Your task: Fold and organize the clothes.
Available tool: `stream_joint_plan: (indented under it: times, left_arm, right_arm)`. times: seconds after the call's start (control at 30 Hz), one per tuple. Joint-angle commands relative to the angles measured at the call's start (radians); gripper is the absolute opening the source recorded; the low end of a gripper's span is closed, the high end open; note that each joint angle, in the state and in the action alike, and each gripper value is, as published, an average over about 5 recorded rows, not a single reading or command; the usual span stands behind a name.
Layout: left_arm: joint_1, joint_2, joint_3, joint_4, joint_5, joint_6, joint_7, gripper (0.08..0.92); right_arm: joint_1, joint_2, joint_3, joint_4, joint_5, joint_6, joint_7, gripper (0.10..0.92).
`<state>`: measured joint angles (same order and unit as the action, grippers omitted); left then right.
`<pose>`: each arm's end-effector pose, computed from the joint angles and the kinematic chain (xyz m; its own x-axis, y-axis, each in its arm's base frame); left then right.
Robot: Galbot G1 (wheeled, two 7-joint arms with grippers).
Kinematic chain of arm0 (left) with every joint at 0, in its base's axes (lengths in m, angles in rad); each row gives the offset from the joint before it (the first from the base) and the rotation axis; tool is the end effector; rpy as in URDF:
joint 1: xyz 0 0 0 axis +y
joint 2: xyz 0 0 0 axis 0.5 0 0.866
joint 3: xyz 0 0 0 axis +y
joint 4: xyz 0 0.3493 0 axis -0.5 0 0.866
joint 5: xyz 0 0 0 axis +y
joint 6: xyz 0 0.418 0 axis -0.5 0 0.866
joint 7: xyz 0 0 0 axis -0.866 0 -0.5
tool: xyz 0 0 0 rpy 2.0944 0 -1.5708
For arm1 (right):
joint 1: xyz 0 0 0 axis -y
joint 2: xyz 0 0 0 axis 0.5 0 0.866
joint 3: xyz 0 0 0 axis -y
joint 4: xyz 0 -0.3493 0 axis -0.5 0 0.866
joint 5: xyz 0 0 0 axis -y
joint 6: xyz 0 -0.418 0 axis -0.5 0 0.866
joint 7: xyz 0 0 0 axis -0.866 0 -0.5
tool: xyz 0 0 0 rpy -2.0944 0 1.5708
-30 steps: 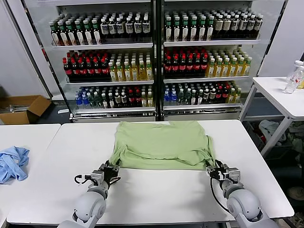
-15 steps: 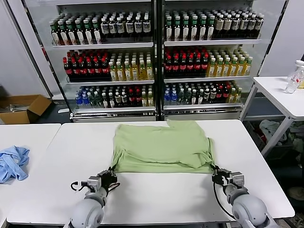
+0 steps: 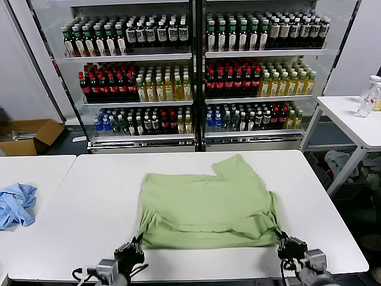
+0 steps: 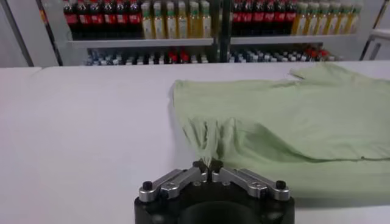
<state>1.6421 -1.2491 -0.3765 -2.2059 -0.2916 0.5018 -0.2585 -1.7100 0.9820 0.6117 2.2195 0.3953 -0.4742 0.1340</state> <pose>0.2131 -0.0147 -0.2791 -0.8637 0.0603 0.5004 0.0782 0.9968 0.0149 0.2220 -0.0781 -0.2548 -0.8713 -0.0583 0.4872 -0.1679 0.9684 -0.1844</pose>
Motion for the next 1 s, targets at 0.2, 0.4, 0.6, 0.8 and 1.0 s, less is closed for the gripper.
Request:
stream_joint_plan:
  times: [0.2,0.4,0.6,0.8,1.0]
  left_arm:
    - [-0.009,0.131,-0.144,-0.118,-0.061,-0.053,-0.041,0.293]
    - [-0.367,0.136,-0.018,0.158,-0.176,0.003,-0.077,0.466]
    - [-0.651,0.119,0.145,0.422,-0.182,0.051,-0.085,0.64]
    - [-0.828,0.096,0.24,0.649,-0.163,0.07,-0.099,0.793]
    - [-0.934,0.058,0.27,0.801,-0.156,0.069,-0.109,0.822]
  right_arm:
    - [0.259,0.003,-0.009,-0.009,0.089,0.109,0.106,0.465]
    - [0.738,0.009,-0.3,-0.353,0.126,-0.04,0.124,0.63]
    - [1.021,0.066,-0.444,-0.694,0.174,-0.089,0.093,0.788]
    - [1.206,0.139,-0.53,-0.938,0.188,-0.103,0.078,0.822]
    - [1.322,0.225,-0.595,-1.147,0.178,-0.089,0.065,0.823]
